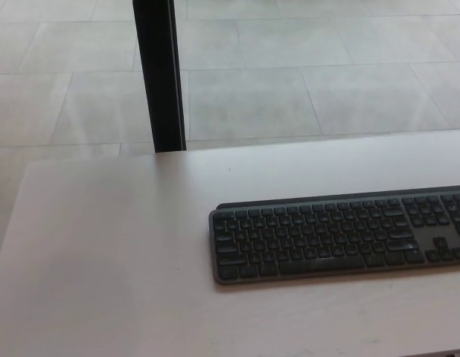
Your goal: The robot uses its right fingers to click on the space key of the black keyboard placed on the center of the white desk.
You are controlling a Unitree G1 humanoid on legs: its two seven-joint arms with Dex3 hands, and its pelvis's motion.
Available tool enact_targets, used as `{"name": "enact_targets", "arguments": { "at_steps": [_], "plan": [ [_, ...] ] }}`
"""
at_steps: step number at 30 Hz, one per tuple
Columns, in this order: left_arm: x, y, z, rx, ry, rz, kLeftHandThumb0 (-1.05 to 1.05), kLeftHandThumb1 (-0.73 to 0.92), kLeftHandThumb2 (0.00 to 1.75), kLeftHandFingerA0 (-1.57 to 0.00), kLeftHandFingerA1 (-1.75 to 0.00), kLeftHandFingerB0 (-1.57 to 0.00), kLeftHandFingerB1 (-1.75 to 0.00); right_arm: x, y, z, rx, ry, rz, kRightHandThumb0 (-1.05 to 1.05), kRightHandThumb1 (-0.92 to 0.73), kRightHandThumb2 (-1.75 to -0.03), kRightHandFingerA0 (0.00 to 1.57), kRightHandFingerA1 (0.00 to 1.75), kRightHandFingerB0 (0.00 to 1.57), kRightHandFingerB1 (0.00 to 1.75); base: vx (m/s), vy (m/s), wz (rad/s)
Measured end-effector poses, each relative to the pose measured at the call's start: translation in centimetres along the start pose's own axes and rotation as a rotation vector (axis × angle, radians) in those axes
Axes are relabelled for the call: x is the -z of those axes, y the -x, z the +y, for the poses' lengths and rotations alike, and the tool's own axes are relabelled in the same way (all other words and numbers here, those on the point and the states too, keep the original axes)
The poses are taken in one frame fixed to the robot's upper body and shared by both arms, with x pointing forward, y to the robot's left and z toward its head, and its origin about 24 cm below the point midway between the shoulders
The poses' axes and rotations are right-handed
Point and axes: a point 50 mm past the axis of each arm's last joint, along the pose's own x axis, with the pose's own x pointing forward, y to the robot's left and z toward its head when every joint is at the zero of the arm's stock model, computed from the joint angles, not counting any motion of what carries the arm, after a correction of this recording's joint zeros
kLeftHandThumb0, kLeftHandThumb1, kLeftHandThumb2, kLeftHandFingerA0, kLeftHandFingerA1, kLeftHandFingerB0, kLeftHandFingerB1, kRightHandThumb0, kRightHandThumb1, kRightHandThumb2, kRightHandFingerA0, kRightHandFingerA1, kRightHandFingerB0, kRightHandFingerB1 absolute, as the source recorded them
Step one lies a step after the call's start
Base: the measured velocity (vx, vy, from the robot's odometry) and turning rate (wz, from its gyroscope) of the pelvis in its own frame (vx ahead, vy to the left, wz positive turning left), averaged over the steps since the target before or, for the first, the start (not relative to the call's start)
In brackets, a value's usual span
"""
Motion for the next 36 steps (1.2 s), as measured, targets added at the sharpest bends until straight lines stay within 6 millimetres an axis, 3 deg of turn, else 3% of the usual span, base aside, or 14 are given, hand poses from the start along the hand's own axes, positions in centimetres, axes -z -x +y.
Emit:
{"name": "enact_targets", "arguments": {
  "at_steps": [1,2,5,7,9,10,11,13,14,15,22,29,33,36],
  "plan": [
    [-0.3,0.0,0.0,-0.002,0.006,-0.009,-0.58,0.68,0.6,-0.69,-0.72,-0.59,-0.56,-2.0,0.2,1.7,-0.03,-0.065,-0.04,-0.44,-0.62,-0.58,0.82,0.66,0.61,0.54,0.0,0.0,0.0],
    [-0.4,-0.1,0.0,-0.004,0.004,-0.012,-0.56,0.68,0.6,-0.68,-0.69,-0.58,-0.55,-2.7,0.5,2.5,-0.057,-0.083,-0.062,-0.39,-0.64,-0.58,0.73,0.53,0.58,0.44,0.0,0.0,0.0],
    [-0.5,-0.1,0.0,-0.007,0.008,-0.016,-0.57,0.68,0.6,-0.68,-0.7,-0.58,-0.55,-4.5,1.9,5.6,-0.167,-0.082,-0.126,-0.39,-0.63,-0.58,0.76,0.54,0.51,0.41,0.0,0.0,0.0],
    [-0.5,-0.1,-0.1,-0.007,0.018,-0.018,-0.56,0.7,0.61,-0.63,-0.7,-0.55,-0.55,-5.7,3.4,8.2,-0.264,-0.056,-0.177,-0.47,-0.58,-0.58,0.94,0.6,0.67,0.45,0.0,0.0,0.0],
    [-0.6,-0.1,-0.2,-0.006,0.026,-0.018,-0.56,0.7,0.61,-0.63,-0.7,-0.55,-0.55,-6.3,4.7,10.1,-0.341,-0.014,-0.222,-0.47,-0.58,-0.58,0.94,0.6,0.67,0.45,0.0,0.0,0.0],
    [-0.6,-0.1,-0.2,-0.006,0.028,-0.018,-0.56,0.71,0.61,-0.66,-0.68,-0.55,-0.53,-6.3,5.2,10.7,-0.369,0.007,-0.235,-0.53,-0.49,-0.85,0.87,0.74,0.6,0.59,0.0,0.0,0.0],
    [-0.6,-0.1,-0.2,-0.007,0.025,-0.018,-0.56,0.72,0.61,-0.69,-0.69,-0.57,-0.54,-6.5,5.9,11.5,-0.407,0.036,-0.258,-0.45,-0.5,-0.88,0.87,0.75,0.56,0.58,0.0,0.0,0.0],
    [-0.5,-0.1,-0.2,-0.008,0.014,-0.017,-0.55,0.72,0.61,-0.68,-0.68,-0.56,-0.54,-6.7,7.4,12.8,-0.478,0.082,-0.303,-0.46,-0.51,-0.86,0.85,0.74,0.57,0.58,0.0,0.0,0.0],
    [-0.5,-0.1,-0.2,-0.008,0.01,-0.017,-0.55,0.71,0.61,-0.72,-0.7,-0.58,-0.55,-6.7,8.2,13.5,-0.517,0.104,-0.325,-0.43,-0.57,-0.6,0.93,0.73,0.62,0.45,0.0,0.0,0.0],
    [-0.5,-0.1,-0.2,-0.01,0.007,-0.017,-0.55,0.72,0.61,-0.7,-0.69,-0.57,-0.54,-6.7,8.9,14.0,-0.552,0.129,-0.347,-0.42,-0.58,-0.58,0.96,0.7,0.66,0.45,0.0,0.0,0.0],
    [-0.4,-0.1,-0.3,-0.016,0.008,-0.014,-0.56,0.73,0.62,-0.69,-0.7,-0.57,-0.55,-3.0,13.0,16.0,-0.814,0.393,-0.416,-0.34,-0.57,-0.57,0.98,0.69,0.64,0.44,0.0,0.0,0.0],
    [-0.4,-0.1,-0.3,-0.016,0.002,-0.011,-0.55,0.75,0.62,-0.69,-0.67,-0.56,-0.54,1.2,14.6,16.5,-0.967,0.614,-0.445,-0.32,-0.56,-0.57,0.92,0.75,0.61,0.43,0.0,0.0,0.0],
    [-0.4,-0.1,-0.4,-0.016,-0.001,-0.011,-0.55,0.76,0.63,-0.7,-0.68,-0.57,-0.55,2.7,15.2,16.7,-1.022,0.705,-0.481,-0.35,-0.54,-0.57,0.88,1.08,0.66,0.42,0.0,0.0,0.0],
    [-0.4,-0.1,-0.4,-0.014,-0.007,-0.011,-0.56,0.76,0.62,-0.72,-0.7,-0.59,-0.56,3.8,15.7,16.8,-1.057,0.765,-0.51,-0.38,-0.54,-0.57,0.89,1.06,0.67,0.42,0.0,0.0,0.0]
  ]
}}
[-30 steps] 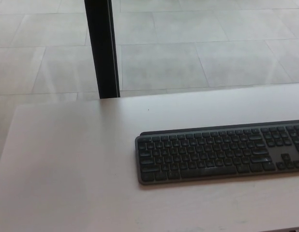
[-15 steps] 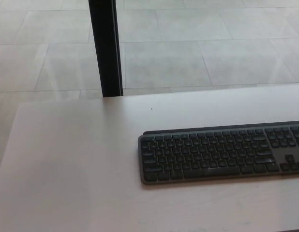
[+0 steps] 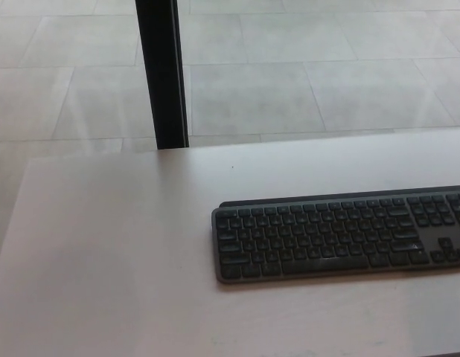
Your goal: The robot uses its right fingers to click on the space key of the black keyboard placed on the center of the white desk.
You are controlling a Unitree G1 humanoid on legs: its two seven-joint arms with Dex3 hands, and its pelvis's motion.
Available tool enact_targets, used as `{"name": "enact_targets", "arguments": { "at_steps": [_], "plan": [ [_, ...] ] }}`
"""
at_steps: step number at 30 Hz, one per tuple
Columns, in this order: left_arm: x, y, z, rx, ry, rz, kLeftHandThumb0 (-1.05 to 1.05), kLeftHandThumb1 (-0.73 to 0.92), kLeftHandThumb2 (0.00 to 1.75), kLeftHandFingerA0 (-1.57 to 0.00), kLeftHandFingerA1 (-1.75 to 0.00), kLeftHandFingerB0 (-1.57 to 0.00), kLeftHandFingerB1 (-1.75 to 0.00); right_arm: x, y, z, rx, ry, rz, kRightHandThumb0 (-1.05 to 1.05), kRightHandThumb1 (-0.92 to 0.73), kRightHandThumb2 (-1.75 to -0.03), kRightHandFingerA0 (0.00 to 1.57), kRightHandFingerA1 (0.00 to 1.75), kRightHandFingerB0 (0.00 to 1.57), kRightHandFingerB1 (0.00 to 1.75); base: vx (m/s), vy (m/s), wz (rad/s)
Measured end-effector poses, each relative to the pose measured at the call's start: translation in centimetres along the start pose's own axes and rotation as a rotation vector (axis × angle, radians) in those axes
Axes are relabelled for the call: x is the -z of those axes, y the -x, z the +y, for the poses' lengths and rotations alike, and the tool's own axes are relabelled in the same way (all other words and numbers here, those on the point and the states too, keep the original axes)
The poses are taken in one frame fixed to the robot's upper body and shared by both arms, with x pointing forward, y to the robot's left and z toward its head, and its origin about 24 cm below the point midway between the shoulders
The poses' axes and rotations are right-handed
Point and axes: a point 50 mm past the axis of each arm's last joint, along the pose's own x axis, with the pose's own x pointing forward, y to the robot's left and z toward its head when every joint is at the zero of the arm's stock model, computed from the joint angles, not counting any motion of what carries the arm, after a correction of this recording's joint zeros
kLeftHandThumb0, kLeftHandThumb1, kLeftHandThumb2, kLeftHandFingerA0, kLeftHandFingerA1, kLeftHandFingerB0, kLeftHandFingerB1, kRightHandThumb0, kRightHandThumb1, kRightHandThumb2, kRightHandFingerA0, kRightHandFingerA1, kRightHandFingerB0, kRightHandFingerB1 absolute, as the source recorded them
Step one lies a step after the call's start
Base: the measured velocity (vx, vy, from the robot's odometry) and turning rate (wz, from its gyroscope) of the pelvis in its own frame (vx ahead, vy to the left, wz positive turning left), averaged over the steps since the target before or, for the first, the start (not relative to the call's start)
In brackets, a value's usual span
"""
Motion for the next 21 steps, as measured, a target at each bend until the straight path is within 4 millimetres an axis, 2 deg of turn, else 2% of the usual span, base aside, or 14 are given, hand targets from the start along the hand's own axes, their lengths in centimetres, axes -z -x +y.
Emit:
{"name": "enact_targets", "arguments": {
  "at_steps": [2,7,8,9,10,12,14,16,20,21],
  "plan": [
    [0.0,0.0,0.0,0.001,-0.002,0.0,-0.56,0.76,0.62,-0.71,-0.71,-0.59,-0.56,0.2,0.1,0.6,-0.025,0.041,-0.009,-0.42,-0.56,-0.57,0.93,0.94,0.67,0.41,0.0,0.0,0.0],
    [0.0,0.0,0.0,0.002,-0.006,0.0,-0.57,0.76,0.62,-0.75,-0.68,-0.61,-0.55,0.4,0.5,2.3,-0.09,0.139,-0.034,-0.37,-0.55,-0.57,0.9,1.03,0.67,0.43,0.0,0.0,0.0],
    [0.0,0.0,-0.1,0.002,-0.006,0.0,-0.56,0.76,0.62,-0.75,-0.68,-0.6,-0.55,0.4,0.5,2.5,-0.1,0.153,-0.04,-0.38,-0.55,-0.57,0.88,1.07,0.67,0.43,0.0,0.0,0.0],
    [0.0,0.0,-0.1,0.002,-0.007,0.0,-0.56,0.77,0.63,-0.7,-0.69,-0.58,-0.56,0.4,0.6,2.9,-0.114,0.177,-0.048,-0.34,-0.55,-0.56,0.85,1.19,0.66,0.44,0.0,0.0,0.0],
    [0.0,0.0,-0.1,0.002,-0.007,0.0,-0.56,0.77,0.63,-0.71,-0.68,-0.58,-0.56,0.5,0.7,3.1,-0.124,0.193,-0.053,-0.38,-0.54,-0.57,0.85,1.21,0.67,0.42,0.0,0.0,0.0],
    [0.0,0.0,-0.1,0.003,-0.008,0.0,-0.56,0.77,0.63,-0.71,-0.68,-0.58,-0.56,0.6,0.8,3.6,-0.148,0.235,-0.068,-0.34,-0.55,-0.58,0.86,1.18,0.67,0.44,0.0,0.0,0.0],
    [0.0,0.0,-0.1,0.003,-0.008,0.0,-0.56,0.77,0.63,-0.75,-0.69,-0.61,-0.56,0.7,0.9,4.0,-0.168,0.272,-0.08,-0.41,-0.56,-0.58,0.85,1.11,0.65,0.42,0.0,0.0,0.0],
    [0.0,0.0,-0.1,0.003,-0.008,0.0,-0.56,0.76,0.62,-0.73,-0.68,-0.59,-0.55,0.8,1.1,4.5,-0.192,0.316,-0.095,-0.43,-0.56,-0.59,0.84,1.12,0.66,0.41,0.0,0.0,0.0],
    [0.0,0.0,-0.1,0.003,-0.008,-0.001,-0.56,0.77,0.63,-0.73,-0.69,-0.59,-0.55,1.0,1.5,5.5,-0.236,0.384,-0.12,-0.39,-0.56,-0.59,0.81,1.36,0.67,0.43,0.0,0.0,0.0],
    [0.0,0.0,-0.1,0.004,-0.008,-0.001,-0.56,0.77,0.63,-0.73,-0.69,-0.59,-0.55,1.1,1.7,5.9,-0.251,0.408,-0.13,-0.39,-0.56,-0.59,0.81,1.36,0.67,0.43,0.0,0.0,0.0]
  ]
}}
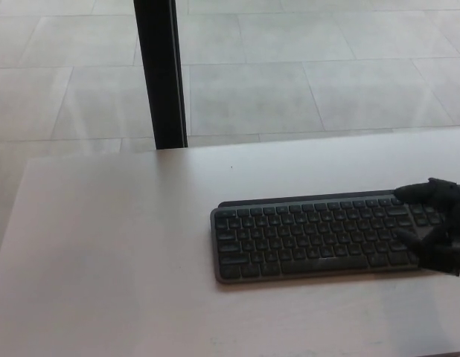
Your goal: The robot uses its right fingers to click on the space key of the black keyboard placed on the center of the white desk.
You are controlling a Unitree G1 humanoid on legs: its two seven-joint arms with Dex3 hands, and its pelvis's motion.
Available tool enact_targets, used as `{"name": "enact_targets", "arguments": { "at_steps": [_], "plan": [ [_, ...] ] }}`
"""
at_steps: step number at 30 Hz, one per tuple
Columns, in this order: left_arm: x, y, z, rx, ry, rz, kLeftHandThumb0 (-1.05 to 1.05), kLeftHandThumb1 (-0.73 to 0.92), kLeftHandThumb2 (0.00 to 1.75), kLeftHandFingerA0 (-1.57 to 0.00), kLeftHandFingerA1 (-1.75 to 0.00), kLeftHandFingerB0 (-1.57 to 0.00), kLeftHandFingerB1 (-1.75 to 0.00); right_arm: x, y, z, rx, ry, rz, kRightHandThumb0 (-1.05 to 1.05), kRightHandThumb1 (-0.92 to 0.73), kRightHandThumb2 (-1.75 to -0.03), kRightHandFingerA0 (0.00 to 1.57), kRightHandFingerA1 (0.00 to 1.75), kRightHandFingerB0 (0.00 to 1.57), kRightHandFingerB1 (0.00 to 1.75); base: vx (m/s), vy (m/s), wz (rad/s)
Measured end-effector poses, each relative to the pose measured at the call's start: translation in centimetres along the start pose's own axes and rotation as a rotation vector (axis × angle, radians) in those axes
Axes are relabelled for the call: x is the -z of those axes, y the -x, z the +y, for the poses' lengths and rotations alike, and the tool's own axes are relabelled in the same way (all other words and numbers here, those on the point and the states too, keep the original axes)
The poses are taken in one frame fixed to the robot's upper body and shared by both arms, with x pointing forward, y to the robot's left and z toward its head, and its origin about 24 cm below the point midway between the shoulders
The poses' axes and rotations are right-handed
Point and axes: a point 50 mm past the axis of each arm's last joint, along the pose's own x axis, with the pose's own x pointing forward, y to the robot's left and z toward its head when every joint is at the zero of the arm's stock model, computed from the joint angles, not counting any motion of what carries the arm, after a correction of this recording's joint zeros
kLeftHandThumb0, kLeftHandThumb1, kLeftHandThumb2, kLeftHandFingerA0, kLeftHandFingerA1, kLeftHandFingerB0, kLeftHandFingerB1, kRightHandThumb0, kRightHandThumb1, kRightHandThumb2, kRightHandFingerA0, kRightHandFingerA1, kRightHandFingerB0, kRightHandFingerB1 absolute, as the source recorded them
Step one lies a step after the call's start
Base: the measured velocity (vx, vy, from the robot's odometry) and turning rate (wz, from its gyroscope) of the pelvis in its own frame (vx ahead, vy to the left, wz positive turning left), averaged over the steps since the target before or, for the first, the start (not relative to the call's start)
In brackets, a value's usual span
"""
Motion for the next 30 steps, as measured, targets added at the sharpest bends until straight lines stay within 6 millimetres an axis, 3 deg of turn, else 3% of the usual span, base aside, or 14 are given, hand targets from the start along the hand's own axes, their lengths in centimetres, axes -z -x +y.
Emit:
{"name": "enact_targets", "arguments": {
  "at_steps": [19,30],
  "plan": [
    [-0.1,0.0,-0.2,0.003,0.002,-0.003,-0.56,0.77,0.63,-0.75,-0.69,-0.6,-0.56,-1.2,0.9,4.5,-0.183,0.339,-0.173,-0.41,-0.62,-0.62,0.76,1.48,0.65,0.44,0.0,0.0,0.0],
    [-0.2,0.0,-0.3,0.003,0.002,-0.005,-0.56,0.76,0.63,-0.74,-0.69,-0.59,-0.55,-1.9,0.6,5.8,-0.22,0.51,-0.292,-0.41,-0.67,-0.59,0.77,1.52,0.63,0.47,0.0,0.0,0.0]
  ]
}}
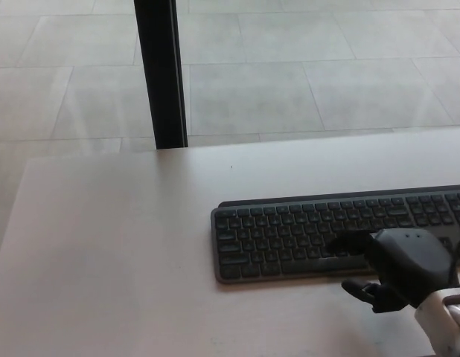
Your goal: The robot uses its right fingers to click on the space key of the black keyboard placed on the center of the white desk.
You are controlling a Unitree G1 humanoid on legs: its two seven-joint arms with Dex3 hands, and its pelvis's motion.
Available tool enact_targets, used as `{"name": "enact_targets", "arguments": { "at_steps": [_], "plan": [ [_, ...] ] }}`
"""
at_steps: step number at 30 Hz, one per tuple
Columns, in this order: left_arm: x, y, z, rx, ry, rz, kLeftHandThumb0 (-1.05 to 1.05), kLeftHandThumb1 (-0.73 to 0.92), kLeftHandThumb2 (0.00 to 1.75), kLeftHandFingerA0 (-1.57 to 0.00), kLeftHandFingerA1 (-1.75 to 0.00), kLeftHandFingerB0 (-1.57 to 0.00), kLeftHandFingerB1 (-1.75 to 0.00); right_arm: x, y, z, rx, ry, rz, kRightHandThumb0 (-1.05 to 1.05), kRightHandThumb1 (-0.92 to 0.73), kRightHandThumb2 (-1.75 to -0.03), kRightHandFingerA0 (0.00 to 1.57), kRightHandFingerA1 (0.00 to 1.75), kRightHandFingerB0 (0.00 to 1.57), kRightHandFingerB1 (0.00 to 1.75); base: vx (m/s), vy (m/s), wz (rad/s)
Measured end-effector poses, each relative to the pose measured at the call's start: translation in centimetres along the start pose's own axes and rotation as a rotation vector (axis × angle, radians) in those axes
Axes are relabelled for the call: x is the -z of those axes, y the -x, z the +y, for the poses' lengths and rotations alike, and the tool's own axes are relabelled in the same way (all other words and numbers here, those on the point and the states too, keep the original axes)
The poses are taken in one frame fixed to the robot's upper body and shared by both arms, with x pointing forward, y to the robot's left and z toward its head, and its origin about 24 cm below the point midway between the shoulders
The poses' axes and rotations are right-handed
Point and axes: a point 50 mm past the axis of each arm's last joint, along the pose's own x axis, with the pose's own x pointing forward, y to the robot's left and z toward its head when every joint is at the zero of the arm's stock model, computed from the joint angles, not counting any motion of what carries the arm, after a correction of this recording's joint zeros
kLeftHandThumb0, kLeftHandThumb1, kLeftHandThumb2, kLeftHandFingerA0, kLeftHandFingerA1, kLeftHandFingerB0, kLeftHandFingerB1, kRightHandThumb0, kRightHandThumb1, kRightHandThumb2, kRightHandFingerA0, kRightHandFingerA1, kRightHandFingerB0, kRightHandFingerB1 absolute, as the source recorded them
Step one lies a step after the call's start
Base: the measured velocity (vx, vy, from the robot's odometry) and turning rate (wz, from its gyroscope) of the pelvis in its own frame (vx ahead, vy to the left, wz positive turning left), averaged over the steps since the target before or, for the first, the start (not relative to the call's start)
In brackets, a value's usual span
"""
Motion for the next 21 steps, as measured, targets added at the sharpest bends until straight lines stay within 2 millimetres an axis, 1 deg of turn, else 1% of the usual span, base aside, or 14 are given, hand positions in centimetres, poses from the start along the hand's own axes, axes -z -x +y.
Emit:
{"name": "enact_targets", "arguments": {
  "at_steps": [5,8,11,17,18,20,21],
  "plan": [
    [-0.1,0.0,-0.1,-0.002,0.002,-0.003,-0.56,0.77,0.63,-0.75,-0.66,-0.59,-0.55,-0.1,-0.5,0.0,-0.004,0.089,-0.039,-0.37,-0.63,-0.63,0.77,1.54,0.64,0.47,0.0,0.0,0.0],
    [-0.3,0.0,-0.2,-0.004,0.001,-0.006,-0.56,0.76,0.63,-0.75,-0.69,-0.6,-0.55,0.0,-0.7,0.1,-0.008,0.14,-0.056,-0.37,-0.63,-0.64,0.76,1.54,0.62,0.47,0.0,0.0,0.0],
    [-0.5,-0.1,-0.2,-0.008,0.003,-0.01,-0.56,0.76,0.63,-0.76,-0.68,-0.6,-0.55,0.1,-0.9,0.1,-0.013,0.191,-0.073,-0.36,-0.62,-0.65,0.76,1.55,0.63,0.47,0.0,0.0,0.0],
    [-1.3,-0.2,-0.3,-0.011,-0.005,-0.029,-0.56,0.77,0.63,-0.76,-0.67,-0.6,-0.55,0.1,-1.1,0.1,-0.015,0.265,-0.107,-0.38,-0.63,-0.65,0.74,1.57,0.62,0.48,0.0,0.0,0.0],
    [-1.4,-0.2,-0.3,-0.012,-0.007,-0.031,-0.56,0.78,0.63,-0.74,-0.67,-0.6,-0.55,0.0,-1.1,0.1,-0.015,0.272,-0.111,-0.38,-0.64,-0.65,0.71,1.56,0.62,0.47,0.0,0.0,0.0],
    [-1.4,-0.2,-0.2,-0.012,-0.01,-0.032,-0.56,0.78,0.63,-0.74,-0.66,-0.6,-0.55,0.0,-1.1,0.1,-0.018,0.288,-0.123,-0.38,-0.62,-0.66,0.73,1.55,0.64,0.48,0.0,0.0,0.0],
    [-1.4,-0.2,-0.2,-0.012,-0.013,-0.032,-0.57,0.78,0.63,-0.75,-0.67,-0.61,-0.55,-0.1,-1.1,0.2,-0.018,0.295,-0.13,-0.39,-0.63,-0.66,0.72,1.55,0.63,0.47,0.0,0.0,0.0]
  ]
}}
